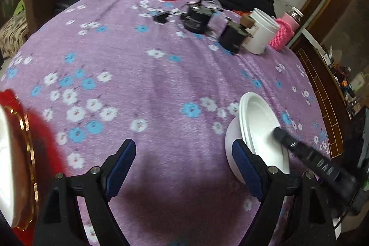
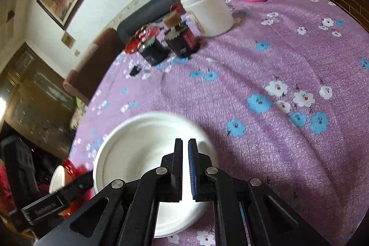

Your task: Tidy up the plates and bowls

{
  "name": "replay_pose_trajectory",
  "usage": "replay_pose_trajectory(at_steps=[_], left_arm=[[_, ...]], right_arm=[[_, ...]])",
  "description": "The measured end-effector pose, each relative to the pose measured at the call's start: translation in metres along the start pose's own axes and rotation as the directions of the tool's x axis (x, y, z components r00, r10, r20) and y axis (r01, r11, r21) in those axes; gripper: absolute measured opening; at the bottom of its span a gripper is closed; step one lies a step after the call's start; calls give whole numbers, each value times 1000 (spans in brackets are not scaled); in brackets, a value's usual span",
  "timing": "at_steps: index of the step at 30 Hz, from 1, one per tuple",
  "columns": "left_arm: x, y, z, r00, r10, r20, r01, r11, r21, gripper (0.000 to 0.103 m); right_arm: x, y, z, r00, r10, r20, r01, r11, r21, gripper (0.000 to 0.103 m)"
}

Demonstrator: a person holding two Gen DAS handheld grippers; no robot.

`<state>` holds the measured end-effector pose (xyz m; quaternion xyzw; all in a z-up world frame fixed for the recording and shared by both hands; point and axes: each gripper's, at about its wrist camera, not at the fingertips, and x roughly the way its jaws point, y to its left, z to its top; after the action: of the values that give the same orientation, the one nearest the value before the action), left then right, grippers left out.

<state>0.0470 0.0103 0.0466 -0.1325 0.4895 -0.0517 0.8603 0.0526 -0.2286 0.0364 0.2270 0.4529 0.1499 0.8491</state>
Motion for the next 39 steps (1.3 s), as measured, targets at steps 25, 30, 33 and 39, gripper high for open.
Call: replay_pose_trajectory(at_steps=[25,30,33,39], left_arm=[[6,33,-1,995,-97,-23,92,983,-162,85],[20,9,-1,988,-138,-72,128,983,-133,85],[30,0,0,978,-175,-115,157,976,-149,84],[29,-13,1,979,-176,-101,163,978,-129,84]], right_arm=[[-21,11,-2,994,-66,85,66,998,3,51],[-27,-8,1,986,-129,107,120,989,87,51],[-26,-19,2,977,-194,89,184,976,114,51],[-10,-34,2,981,-191,18,187,971,151,50]])
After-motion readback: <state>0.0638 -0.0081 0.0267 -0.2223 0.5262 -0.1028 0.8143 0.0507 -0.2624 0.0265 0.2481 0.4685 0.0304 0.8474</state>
